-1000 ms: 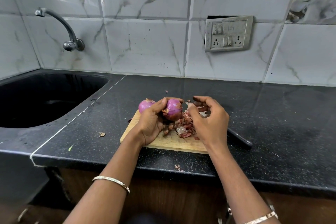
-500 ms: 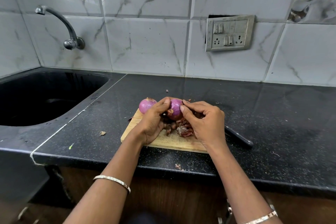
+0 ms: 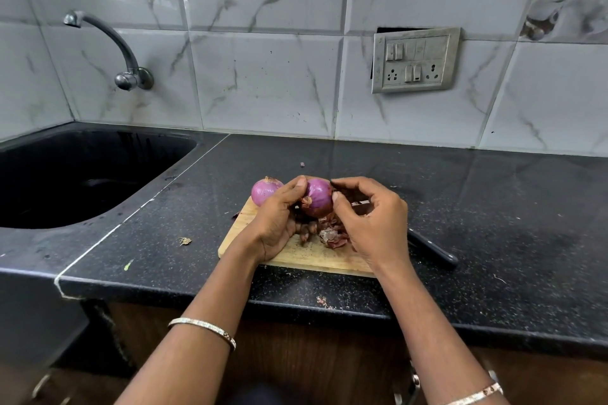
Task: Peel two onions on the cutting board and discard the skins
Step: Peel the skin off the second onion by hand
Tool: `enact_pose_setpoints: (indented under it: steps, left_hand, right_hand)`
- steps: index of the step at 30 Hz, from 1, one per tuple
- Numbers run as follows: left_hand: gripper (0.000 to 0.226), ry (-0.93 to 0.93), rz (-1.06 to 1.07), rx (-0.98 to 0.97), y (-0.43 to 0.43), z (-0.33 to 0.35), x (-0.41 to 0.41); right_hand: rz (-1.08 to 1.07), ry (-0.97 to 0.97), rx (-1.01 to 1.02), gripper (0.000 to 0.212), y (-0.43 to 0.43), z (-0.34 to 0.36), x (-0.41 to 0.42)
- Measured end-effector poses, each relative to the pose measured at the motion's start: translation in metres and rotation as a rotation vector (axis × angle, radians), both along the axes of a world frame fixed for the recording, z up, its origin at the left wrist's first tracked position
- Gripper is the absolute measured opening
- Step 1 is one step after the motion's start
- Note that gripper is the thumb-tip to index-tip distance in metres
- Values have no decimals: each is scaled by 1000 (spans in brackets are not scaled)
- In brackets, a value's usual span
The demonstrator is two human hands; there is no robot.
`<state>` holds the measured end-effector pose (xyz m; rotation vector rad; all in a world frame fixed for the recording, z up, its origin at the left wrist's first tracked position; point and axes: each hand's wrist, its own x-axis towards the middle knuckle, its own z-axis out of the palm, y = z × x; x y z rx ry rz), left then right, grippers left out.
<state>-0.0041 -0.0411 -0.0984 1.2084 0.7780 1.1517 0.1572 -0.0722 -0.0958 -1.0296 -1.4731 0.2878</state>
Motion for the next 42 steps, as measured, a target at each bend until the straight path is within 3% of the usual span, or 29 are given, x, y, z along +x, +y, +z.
enact_pose_setpoints:
  steps: [5,12,21,24,30,35,42]
  left_hand:
    - [42,-36,-18,6,-2,1,1]
    - [37,29,-5,2,0,0,0]
    - [43,-24,-37,3,-3,4,-2]
    - [39,-46,-42,24,-4,4,-2]
    - [37,-89,-60,10,-6,8,0]
    - [39,-90,-34,-28,-5,7,1]
    - [30,-97,-45,-35,-3,7,2]
  right_hand:
    - [69,-57,-57,39,0,-2,-3]
    - [-35,-7,-56,3,2,-1,0]
    - [-177,44,-71,9,6,-3,5]
    - [-216,24,-117,22,6,-4,5]
    - [-11,-48,-102,34,2,-1,-1]
    - [42,-110,-76,42,2,-2,-2]
    - [40,-216,12,26,5,-5,-4]
